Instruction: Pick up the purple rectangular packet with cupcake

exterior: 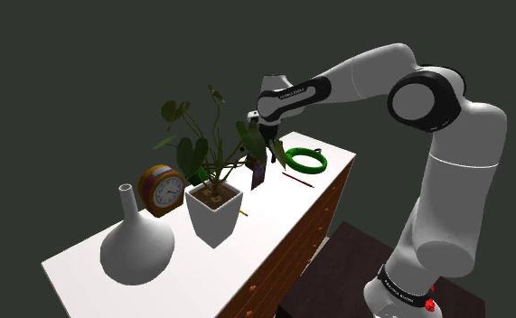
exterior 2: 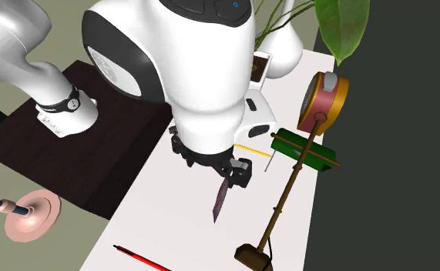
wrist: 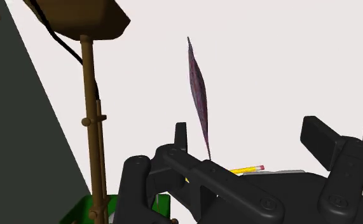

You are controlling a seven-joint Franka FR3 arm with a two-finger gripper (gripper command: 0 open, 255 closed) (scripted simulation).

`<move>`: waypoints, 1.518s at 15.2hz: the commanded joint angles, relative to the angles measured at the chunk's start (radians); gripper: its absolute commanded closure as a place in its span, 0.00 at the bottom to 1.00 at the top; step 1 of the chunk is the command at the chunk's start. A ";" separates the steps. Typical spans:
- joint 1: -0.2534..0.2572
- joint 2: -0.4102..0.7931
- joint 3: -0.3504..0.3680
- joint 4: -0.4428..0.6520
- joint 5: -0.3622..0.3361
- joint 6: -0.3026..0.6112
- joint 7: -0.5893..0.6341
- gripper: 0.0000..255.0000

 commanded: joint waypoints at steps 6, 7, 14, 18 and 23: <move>-0.010 0.102 0.025 0.049 0.028 0.063 -0.099 0.00; -0.010 0.108 0.025 0.043 0.030 0.075 -0.100 0.00; -0.012 0.123 0.027 0.028 0.035 0.105 -0.104 1.00; -0.012 0.123 0.027 0.028 0.035 0.105 -0.104 1.00; -0.010 0.111 0.026 0.040 0.031 0.082 -0.100 1.00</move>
